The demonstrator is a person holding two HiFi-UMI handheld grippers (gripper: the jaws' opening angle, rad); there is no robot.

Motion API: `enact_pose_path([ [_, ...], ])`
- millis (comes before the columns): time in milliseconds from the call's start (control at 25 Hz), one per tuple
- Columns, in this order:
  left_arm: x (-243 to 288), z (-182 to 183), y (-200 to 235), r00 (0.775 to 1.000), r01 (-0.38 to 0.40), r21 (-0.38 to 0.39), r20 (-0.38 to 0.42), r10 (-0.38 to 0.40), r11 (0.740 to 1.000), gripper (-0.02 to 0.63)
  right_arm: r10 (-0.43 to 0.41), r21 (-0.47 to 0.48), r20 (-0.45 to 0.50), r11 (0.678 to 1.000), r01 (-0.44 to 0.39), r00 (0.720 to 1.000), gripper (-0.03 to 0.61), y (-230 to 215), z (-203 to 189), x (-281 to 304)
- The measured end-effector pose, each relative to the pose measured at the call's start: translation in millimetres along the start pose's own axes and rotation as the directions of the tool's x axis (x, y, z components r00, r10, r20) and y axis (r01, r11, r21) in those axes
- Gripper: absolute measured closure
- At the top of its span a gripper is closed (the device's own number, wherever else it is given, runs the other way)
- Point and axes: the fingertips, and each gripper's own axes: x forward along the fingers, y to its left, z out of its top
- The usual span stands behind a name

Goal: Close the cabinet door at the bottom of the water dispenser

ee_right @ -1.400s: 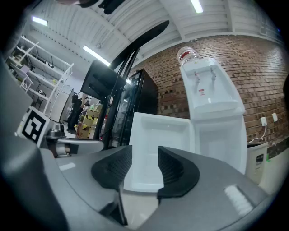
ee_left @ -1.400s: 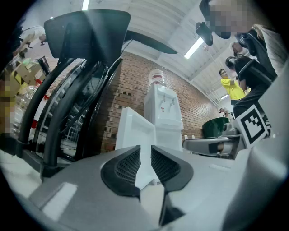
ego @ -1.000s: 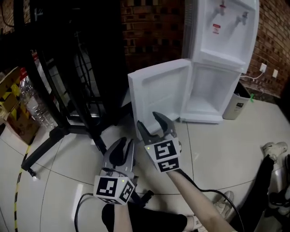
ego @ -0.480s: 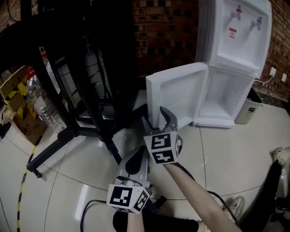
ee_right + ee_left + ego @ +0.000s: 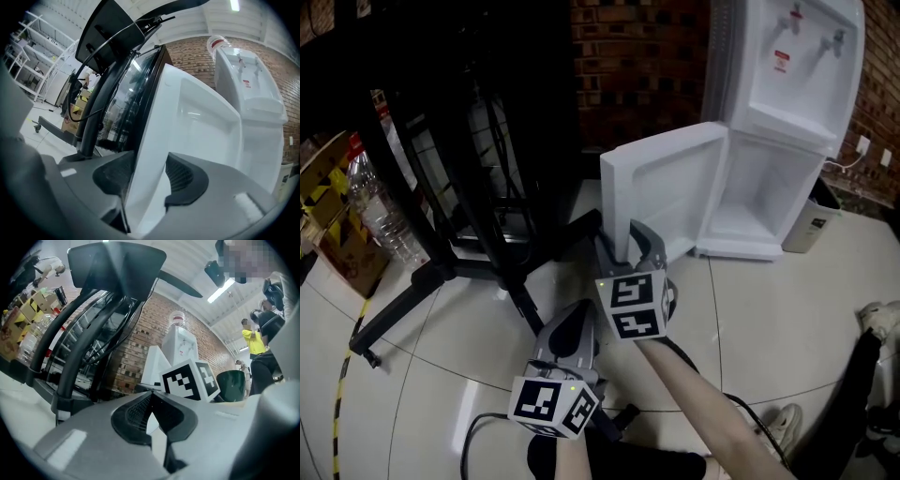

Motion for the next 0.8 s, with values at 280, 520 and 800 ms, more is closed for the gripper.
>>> enact_pose_path([
  [280, -1, 0, 2, 1.0, -0.002, -0.003, 0.001, 0.002, 1.0, 0.595, 0.025, 0.061, -0.025, 0.998, -0.023, 0.999, 0.373, -9, -7, -40],
  [520, 11, 3, -28, 0.998, 0.035, 0.0, 0.044, -0.035, 0.999, 0.595, 0.033, 0.111, -0.082, 0.994, -0.024, 0.996, 0.37, -24, -18, -77],
  [800, 16, 8, -70, 0.995, 0.077, -0.008, 0.069, -0.076, 0.997, 0.595, -0.082, 0.112, -0.089, 0.989, 0.091, 0.993, 0.367, -44, -24, -114],
])
